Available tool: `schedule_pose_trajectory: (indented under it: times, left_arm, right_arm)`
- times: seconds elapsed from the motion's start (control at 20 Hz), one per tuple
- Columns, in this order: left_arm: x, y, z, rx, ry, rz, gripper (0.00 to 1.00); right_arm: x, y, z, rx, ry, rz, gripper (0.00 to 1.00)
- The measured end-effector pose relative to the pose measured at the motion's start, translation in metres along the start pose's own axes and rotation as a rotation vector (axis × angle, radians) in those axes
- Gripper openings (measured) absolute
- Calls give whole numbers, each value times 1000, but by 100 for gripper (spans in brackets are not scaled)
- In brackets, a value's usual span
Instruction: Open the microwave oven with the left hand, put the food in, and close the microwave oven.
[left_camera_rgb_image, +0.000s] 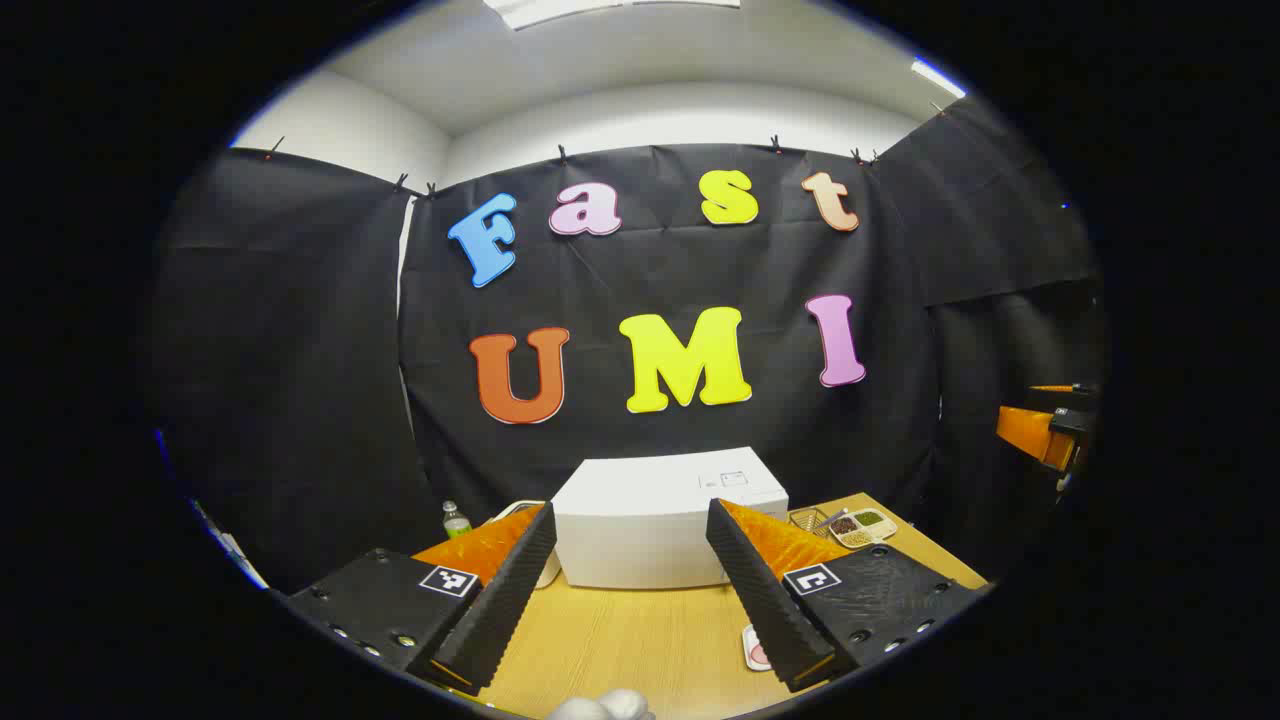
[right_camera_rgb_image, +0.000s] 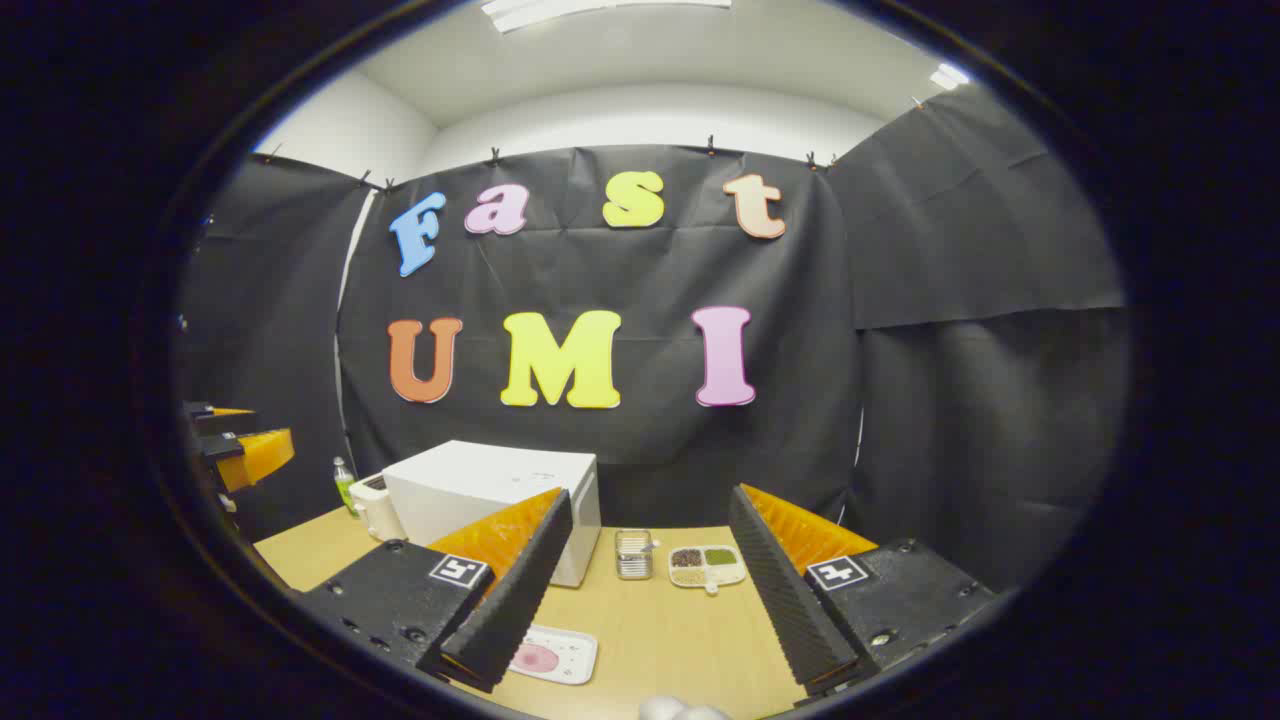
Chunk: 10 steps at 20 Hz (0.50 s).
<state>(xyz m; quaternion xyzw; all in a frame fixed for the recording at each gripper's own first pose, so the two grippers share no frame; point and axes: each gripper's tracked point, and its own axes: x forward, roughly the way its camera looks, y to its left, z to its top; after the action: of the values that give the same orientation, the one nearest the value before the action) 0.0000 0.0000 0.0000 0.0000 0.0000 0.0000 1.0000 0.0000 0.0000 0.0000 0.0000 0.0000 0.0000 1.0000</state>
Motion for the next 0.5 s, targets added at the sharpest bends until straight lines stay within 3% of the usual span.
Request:
schedule_pose_trajectory:
  times: [0.3,0.35,0.5]
  left_arm:
    - [9,0,-6,-9,8,-20,95]
    - [10,1,-6,-9,8,-18,95]
    - [12,0,-9,-7,9,-19,95]
  right_arm:
    - [0,-1,0,-3,4,-22,100]
    - [0,-1,0,-10,3,-24,96]
    - [2,3,0,-13,5,-19,100]
